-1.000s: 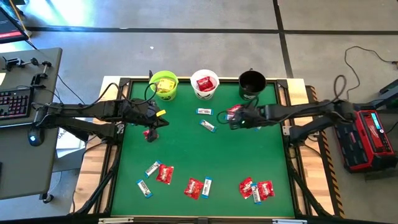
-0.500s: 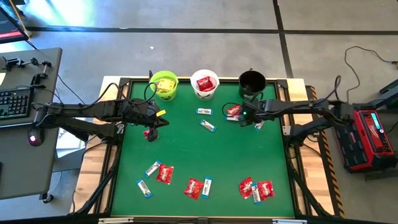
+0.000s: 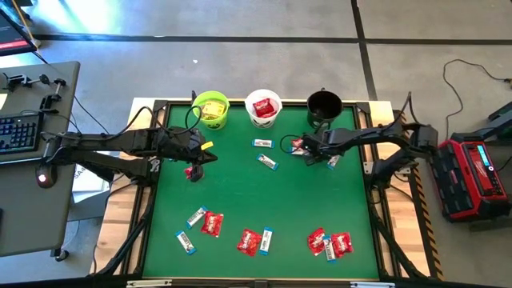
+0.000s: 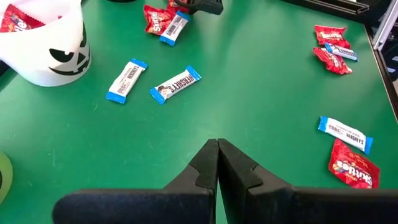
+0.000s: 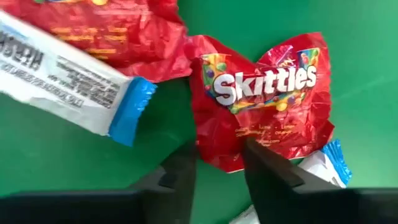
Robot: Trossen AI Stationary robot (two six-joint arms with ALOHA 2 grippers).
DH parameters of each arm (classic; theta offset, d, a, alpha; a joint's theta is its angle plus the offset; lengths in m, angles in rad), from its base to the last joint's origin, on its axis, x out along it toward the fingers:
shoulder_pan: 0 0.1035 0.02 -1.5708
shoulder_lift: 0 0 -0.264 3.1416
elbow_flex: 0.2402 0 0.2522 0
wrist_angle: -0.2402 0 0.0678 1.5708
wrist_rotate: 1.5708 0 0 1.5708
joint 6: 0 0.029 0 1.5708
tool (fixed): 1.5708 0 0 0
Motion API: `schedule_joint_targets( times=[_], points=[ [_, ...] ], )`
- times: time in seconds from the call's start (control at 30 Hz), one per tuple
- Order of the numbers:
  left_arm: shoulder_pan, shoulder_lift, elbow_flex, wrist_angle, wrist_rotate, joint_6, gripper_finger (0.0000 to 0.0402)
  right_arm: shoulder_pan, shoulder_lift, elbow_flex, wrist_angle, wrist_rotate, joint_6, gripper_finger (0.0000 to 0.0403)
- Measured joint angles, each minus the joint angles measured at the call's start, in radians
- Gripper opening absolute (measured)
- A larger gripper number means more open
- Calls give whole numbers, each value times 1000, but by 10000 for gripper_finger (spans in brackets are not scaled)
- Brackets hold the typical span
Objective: Sort candy by brand, put in halloween buckets
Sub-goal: Put the red candy into the white bucket
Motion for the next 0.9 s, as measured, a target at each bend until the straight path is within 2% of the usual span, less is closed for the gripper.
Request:
schedule_joint_targets(
  times=[0.13,0.2,0.47,0.73,0.9],
  points=[
    [0,0,0,0,0,0,0,0,-1,0,15,-9,-25,29],
    [0,0,0,0,-1,0,0,1,0,9,-1,-10,-42,10],
    [0,0,0,0,-19,0,0,33,-38,110,-116,-95,-68,2],
    [0,0,0,0,-29,0,0,115,-125,298,-275,-102,-51,0],
    [0,0,0,0,-36,-7,0,152,-133,454,-222,-77,-101,0]
  ],
)
